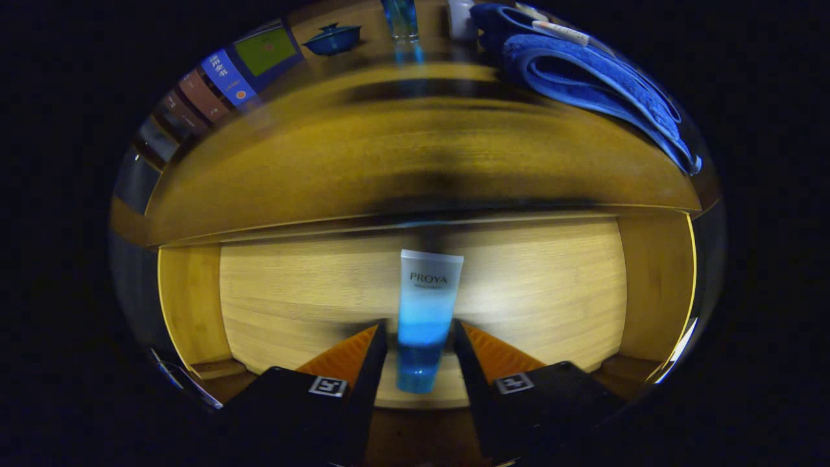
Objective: Pull open the drawer, take out the items inside it, and place them on the countertop above the cabinet.
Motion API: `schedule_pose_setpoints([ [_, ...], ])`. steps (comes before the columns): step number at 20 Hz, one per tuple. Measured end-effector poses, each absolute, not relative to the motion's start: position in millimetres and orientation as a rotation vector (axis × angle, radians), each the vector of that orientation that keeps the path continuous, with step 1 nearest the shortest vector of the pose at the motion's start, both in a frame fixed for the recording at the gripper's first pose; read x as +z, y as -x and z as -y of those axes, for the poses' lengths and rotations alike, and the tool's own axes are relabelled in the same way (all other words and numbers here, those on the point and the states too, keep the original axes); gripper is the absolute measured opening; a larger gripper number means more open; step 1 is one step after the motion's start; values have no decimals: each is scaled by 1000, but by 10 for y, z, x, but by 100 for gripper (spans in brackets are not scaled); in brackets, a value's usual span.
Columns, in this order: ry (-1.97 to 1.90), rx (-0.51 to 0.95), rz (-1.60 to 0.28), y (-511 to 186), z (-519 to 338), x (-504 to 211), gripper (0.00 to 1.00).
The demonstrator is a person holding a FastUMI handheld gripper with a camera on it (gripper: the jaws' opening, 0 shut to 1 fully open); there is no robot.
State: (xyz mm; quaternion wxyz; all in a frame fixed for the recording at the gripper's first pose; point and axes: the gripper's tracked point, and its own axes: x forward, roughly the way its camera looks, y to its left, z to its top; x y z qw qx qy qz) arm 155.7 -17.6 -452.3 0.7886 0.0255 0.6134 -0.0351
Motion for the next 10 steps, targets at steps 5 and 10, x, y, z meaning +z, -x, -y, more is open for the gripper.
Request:
schedule_pose_setpoints([
  [5,29,-31,-1310,-1534,164,-4479,38],
  [10,-22,-22,-1306,-1445,149,-4469,38],
])
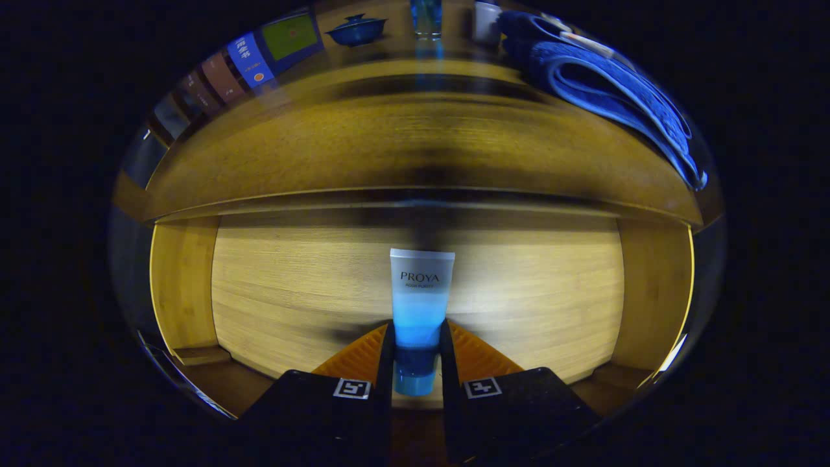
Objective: Pull open the drawer, take out the items inside it, and place them on the countertop above the cabinet.
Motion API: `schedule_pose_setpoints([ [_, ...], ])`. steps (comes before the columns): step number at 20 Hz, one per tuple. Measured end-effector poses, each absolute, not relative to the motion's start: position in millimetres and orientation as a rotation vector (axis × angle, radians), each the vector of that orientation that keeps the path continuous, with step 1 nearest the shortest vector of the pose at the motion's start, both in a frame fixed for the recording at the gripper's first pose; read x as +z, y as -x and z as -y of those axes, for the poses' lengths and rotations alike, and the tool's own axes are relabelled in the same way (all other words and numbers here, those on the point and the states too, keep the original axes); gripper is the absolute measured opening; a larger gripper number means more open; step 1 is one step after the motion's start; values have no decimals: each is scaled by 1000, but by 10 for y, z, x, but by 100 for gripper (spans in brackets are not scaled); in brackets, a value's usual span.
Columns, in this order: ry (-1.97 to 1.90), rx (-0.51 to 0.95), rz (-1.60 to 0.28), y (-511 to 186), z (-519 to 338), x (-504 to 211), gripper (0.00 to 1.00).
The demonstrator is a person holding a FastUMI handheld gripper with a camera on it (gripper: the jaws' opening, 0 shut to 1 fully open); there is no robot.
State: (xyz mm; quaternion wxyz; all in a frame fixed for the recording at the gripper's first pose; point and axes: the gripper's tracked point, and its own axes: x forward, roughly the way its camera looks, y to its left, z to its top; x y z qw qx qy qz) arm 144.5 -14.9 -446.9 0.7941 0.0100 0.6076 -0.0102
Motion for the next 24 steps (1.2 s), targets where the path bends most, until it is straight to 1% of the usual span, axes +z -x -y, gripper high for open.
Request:
schedule_pose_setpoints([
  [1,-41,-2,-1297,-1411,137,-4432,37],
  [3,-69,-7,-1304,-1364,115,-4419,24],
  [6,-120,-7,-1281,-1325,101,-4274,24],
  [16,-156,65,-1121,-1271,-83,-3271,24],
  [20,-170,65,-1088,-1588,-92,-2968,24],
  [24,-127,58,-1096,-2050,-66,-2968,24],
])
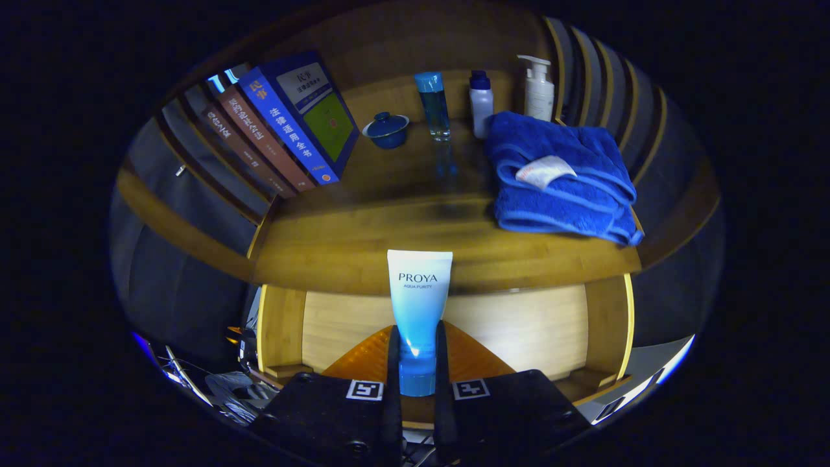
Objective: Pull open the drawer, take out the items inside it, and place them on the countertop above the cabinet.
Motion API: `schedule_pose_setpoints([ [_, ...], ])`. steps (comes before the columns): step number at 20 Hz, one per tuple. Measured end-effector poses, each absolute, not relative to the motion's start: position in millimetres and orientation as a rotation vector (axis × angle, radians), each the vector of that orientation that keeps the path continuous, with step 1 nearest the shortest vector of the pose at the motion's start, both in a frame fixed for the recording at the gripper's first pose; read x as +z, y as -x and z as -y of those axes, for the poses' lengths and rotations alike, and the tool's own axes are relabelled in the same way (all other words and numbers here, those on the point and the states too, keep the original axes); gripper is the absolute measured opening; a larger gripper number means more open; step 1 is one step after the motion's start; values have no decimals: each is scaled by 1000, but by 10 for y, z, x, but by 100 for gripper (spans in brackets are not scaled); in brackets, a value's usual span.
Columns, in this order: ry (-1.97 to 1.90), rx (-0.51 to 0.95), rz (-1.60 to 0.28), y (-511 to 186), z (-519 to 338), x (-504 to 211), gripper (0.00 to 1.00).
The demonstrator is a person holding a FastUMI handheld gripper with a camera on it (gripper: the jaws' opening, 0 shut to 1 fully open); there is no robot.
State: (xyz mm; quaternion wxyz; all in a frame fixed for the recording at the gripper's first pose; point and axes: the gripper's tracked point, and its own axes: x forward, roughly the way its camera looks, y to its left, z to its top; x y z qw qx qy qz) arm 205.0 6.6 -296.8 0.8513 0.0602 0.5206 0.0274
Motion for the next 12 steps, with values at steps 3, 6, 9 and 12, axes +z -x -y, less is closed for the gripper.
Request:
schedule_pose_setpoints([
  [3,-117,57,-1120,-2402,-77,-3076,24],
  [6,-105,48,-1139,-2671,-102,-3163,24],
  [9,-109,43,-1159,-2824,-125,-3208,24],
  [12,-76,35,-1171,-2891,-93,-3259,30],
])
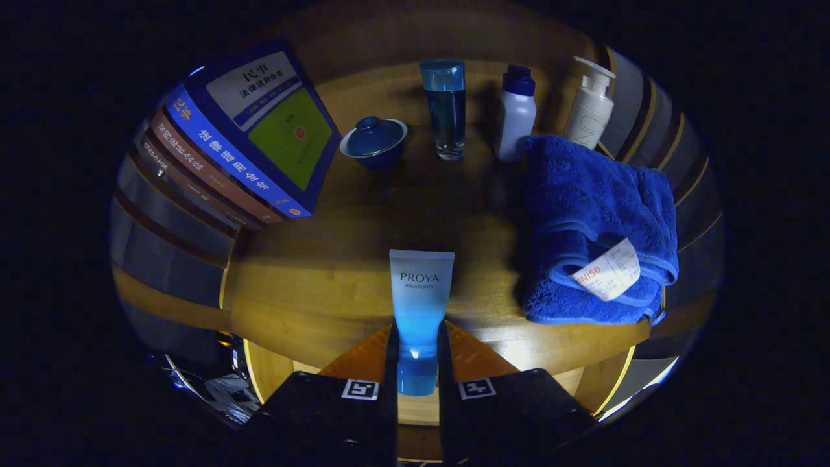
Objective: Pull open the drawer, take out the items inside it, and place them on the countertop above the cabinet.
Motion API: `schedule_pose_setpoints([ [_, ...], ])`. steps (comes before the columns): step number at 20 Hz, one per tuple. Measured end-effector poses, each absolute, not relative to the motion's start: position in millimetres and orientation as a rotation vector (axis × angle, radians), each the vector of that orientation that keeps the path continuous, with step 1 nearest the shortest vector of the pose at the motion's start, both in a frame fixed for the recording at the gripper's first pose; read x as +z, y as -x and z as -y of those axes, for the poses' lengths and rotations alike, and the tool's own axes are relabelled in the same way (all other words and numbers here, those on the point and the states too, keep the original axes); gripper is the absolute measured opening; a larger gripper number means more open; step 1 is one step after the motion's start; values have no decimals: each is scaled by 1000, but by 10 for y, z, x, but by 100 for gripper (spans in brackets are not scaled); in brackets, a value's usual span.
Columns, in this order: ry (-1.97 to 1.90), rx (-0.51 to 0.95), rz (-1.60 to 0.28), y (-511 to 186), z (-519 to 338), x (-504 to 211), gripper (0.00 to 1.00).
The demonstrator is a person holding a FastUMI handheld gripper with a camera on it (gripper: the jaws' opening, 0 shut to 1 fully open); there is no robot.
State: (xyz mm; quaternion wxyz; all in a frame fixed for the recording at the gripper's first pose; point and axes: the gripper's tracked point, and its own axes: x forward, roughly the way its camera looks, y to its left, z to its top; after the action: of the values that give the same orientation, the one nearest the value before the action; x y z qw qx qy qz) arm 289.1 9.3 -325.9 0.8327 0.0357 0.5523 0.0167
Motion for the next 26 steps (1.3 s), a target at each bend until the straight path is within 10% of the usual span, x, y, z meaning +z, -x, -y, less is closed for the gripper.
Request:
schedule_pose_setpoints([
  [7,-99,64,-1107,-2789,-203,-3117,100],
  [26,42,70,-470,-965,-337,-2137,100],
])
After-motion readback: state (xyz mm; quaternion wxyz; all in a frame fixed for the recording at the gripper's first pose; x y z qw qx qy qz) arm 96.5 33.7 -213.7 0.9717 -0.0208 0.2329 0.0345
